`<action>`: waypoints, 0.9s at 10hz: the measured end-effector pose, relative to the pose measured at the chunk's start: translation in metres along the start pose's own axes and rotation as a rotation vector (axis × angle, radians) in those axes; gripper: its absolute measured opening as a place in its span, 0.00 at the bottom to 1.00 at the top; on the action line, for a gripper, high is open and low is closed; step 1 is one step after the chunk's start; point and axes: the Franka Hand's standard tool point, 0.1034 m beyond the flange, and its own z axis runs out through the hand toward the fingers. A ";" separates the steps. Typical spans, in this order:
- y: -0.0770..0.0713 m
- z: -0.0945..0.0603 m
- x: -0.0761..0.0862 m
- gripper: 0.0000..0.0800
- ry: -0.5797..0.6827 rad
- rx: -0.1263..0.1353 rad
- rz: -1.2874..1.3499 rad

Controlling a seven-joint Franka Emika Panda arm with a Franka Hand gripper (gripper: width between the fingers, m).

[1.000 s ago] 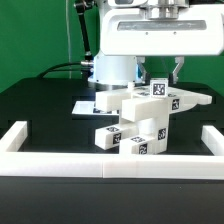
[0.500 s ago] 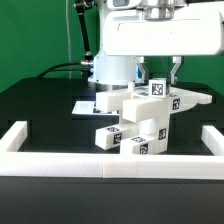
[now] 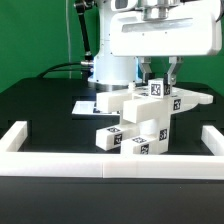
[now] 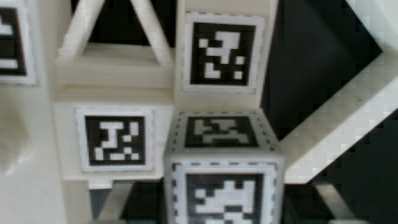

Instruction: Assemble chair

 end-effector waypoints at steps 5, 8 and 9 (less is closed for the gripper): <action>0.000 0.000 0.000 0.36 -0.005 0.006 0.246; 0.000 0.000 0.001 0.36 -0.011 0.021 0.509; 0.000 0.000 0.003 0.36 -0.018 0.034 0.605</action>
Offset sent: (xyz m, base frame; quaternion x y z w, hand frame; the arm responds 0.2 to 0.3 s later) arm 0.0000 0.0000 0.0000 0.0000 0.0000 0.1197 0.9928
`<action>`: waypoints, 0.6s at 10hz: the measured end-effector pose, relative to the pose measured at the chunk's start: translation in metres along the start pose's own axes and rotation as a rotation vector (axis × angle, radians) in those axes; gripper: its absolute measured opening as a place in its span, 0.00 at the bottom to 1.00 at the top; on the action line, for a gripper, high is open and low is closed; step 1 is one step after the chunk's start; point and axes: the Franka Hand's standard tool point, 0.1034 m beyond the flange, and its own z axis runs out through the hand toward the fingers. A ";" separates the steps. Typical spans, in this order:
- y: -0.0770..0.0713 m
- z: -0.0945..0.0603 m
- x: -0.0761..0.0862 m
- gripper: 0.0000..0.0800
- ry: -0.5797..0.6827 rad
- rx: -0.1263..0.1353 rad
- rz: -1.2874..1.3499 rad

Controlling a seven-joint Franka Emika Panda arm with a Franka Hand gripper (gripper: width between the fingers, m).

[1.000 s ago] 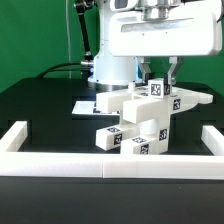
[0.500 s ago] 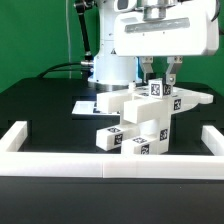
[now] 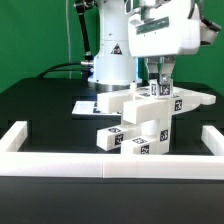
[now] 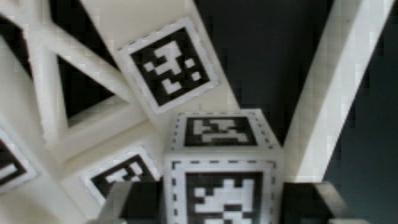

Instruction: Assemble chair

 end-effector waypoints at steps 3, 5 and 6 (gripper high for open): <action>-0.002 0.000 0.000 0.36 -0.016 0.010 0.186; -0.002 0.001 0.000 0.44 -0.016 0.010 0.184; -0.002 0.001 0.000 0.68 -0.013 0.008 0.139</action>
Offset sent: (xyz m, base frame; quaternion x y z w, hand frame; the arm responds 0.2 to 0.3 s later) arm 0.0000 0.0000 0.0000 0.0000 0.0000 0.1197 0.9928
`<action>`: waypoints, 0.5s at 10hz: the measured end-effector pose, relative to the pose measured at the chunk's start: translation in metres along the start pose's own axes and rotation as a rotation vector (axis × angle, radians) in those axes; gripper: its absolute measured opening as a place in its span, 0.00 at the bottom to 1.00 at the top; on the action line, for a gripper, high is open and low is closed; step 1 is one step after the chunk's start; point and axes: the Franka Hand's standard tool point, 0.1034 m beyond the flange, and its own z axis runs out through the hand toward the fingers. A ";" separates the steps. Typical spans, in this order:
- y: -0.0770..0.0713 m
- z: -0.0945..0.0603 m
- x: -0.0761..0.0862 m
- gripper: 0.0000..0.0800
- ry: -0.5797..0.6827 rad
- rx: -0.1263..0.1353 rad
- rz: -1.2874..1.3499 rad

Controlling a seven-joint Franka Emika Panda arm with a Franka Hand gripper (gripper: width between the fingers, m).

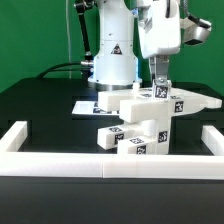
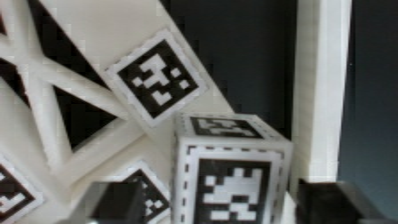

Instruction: Assemble chair

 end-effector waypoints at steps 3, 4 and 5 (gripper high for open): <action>-0.001 0.000 -0.008 0.80 0.003 0.001 -0.281; -0.002 0.000 -0.010 0.81 -0.004 0.007 -0.287; -0.002 0.000 -0.009 0.81 -0.001 0.005 -0.347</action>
Offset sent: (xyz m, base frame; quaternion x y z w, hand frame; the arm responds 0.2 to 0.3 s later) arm 0.0047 0.0231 0.0048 0.0480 -0.0485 -0.0854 0.9940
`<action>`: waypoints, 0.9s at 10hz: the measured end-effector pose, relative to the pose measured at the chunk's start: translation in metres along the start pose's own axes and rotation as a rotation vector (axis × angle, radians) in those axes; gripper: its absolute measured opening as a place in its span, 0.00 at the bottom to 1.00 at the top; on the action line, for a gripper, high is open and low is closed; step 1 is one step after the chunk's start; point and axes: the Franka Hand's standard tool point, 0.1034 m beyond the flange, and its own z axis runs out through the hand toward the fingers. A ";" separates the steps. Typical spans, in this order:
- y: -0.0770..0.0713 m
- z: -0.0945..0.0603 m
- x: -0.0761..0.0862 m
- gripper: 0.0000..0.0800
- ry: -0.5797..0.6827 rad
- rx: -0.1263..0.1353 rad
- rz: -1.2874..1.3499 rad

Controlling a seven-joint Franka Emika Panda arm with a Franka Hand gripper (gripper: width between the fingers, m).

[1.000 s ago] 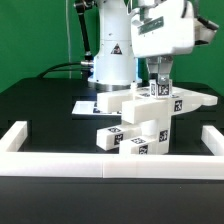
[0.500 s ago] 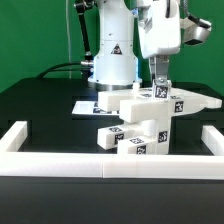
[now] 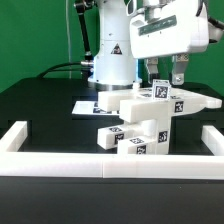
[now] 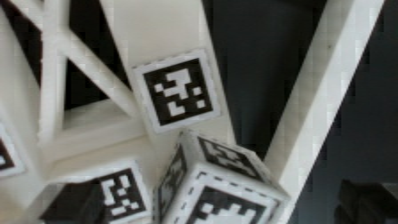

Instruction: Assemble chair

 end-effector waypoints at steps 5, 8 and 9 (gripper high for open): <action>0.001 0.000 0.002 0.81 0.017 -0.021 -0.404; 0.003 0.000 0.008 0.81 0.018 -0.029 -0.679; 0.002 0.000 0.007 0.81 0.018 -0.030 -0.701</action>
Offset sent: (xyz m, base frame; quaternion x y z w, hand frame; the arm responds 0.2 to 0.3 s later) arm -0.0042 -0.0032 0.0000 -0.0359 0.0123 -0.2525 0.9669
